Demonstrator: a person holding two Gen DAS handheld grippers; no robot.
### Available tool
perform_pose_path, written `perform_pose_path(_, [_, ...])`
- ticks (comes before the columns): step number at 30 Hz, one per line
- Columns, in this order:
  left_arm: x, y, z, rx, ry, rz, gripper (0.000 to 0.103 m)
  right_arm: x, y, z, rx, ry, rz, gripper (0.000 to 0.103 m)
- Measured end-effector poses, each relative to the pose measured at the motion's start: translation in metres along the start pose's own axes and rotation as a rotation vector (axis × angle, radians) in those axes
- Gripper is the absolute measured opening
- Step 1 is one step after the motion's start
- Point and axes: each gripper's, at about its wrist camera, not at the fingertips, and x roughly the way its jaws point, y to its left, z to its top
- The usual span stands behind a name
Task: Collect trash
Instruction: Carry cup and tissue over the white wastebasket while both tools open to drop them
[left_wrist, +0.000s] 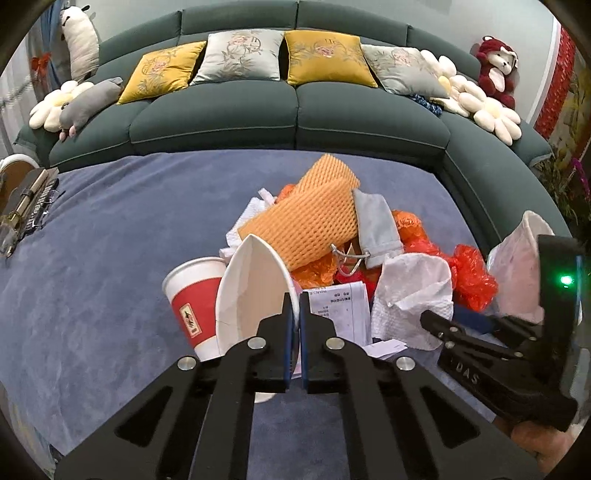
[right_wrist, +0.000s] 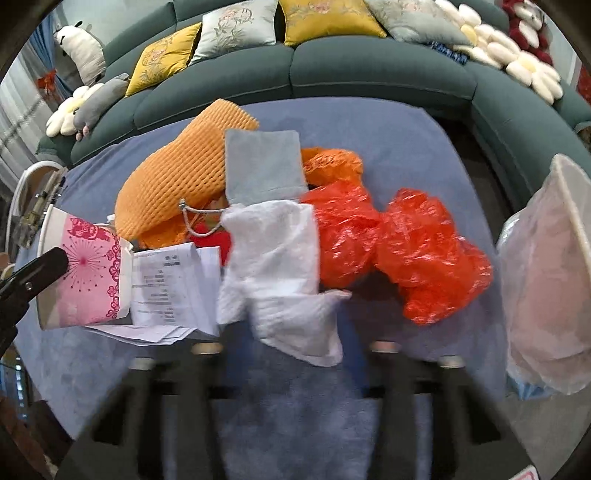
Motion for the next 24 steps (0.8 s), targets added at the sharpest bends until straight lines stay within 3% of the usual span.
perform_pose_path(3, [-0.011, 0.000, 0.007, -0.006, -0.020, 0.006, 0.003, -0.017, 0.002, 0.005, -0.002, -0.034, 0.032, 0.009])
perform_pose_path(7, [-0.024, -0.004, 0.015, -0.013, -0.042, 0.004, 0.003, -0.051, 0.004, 0.011, -0.002, -0.104, 0.079, 0.008])
perform_pose_path(14, [-0.048, -0.036, 0.033, 0.016, -0.081, -0.033, 0.003, -0.126, -0.012, 0.029, 0.024, -0.265, 0.084, 0.008])
perform_pose_path(24, [-0.063, -0.160, 0.057, 0.172, -0.125, -0.184, 0.003, -0.192, -0.105, 0.023, 0.106, -0.388, -0.051, 0.008])
